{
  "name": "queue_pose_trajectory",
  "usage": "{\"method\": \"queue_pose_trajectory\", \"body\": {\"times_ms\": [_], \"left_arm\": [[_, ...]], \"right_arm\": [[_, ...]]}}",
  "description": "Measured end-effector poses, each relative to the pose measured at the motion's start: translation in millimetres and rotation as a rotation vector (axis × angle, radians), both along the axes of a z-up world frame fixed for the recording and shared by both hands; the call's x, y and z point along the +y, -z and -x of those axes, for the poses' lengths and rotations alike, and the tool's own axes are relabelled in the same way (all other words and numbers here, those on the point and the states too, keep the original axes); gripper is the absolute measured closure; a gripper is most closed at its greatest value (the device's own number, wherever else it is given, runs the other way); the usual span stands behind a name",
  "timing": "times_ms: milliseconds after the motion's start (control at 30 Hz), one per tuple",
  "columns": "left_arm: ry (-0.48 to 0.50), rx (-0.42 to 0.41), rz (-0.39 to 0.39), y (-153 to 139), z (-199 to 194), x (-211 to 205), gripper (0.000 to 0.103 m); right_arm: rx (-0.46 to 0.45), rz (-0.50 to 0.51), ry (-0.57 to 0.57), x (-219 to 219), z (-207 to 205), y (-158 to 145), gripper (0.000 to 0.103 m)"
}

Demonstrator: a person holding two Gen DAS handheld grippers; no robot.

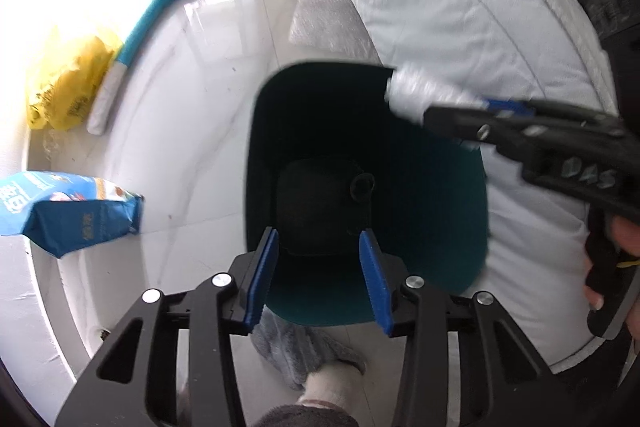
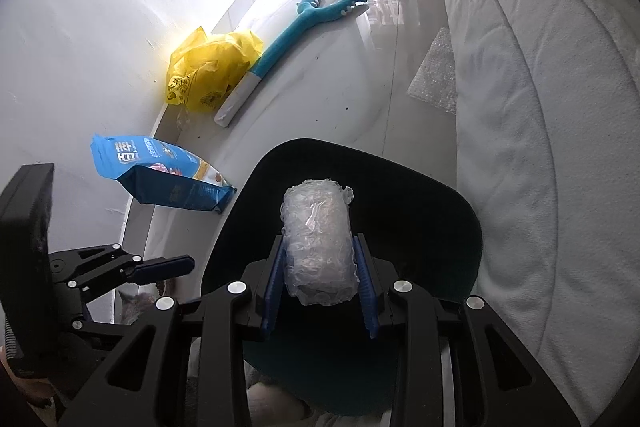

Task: Collect trash
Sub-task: 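Open the left tool dropping the ring into the bin while the right tool drops the bubble wrap, then move both tools back over the bed toward the black curved plastic pieces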

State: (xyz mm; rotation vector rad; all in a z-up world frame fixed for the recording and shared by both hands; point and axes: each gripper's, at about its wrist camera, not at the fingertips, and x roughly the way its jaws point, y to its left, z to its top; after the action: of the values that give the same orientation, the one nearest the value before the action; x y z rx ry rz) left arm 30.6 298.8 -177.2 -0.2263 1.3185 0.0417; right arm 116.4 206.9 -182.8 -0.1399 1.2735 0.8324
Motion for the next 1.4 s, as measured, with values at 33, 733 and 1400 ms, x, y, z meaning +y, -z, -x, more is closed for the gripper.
{"method": "queue_pose_trajectory", "body": {"times_ms": [33, 733, 1400], "left_arm": [[-0.005, -0.016, -0.008, -3.6, 0.1, 1.5, 0.058], [-0.062, -0.461, -0.156, -107.7, 9.1, 7.0, 0.047], [-0.031, -0.782, -0.314, -196.4, 20.0, -48.5, 0.012]], "right_arm": [[0.005, 0.006, 0.001, 1.2, -0.2, 3.3, 0.069], [0.054, 0.178, -0.031, 20.8, 10.9, 61.8, 0.066], [-0.115, 0.024, -0.096, -11.2, 34.7, -34.6, 0.027]]}}
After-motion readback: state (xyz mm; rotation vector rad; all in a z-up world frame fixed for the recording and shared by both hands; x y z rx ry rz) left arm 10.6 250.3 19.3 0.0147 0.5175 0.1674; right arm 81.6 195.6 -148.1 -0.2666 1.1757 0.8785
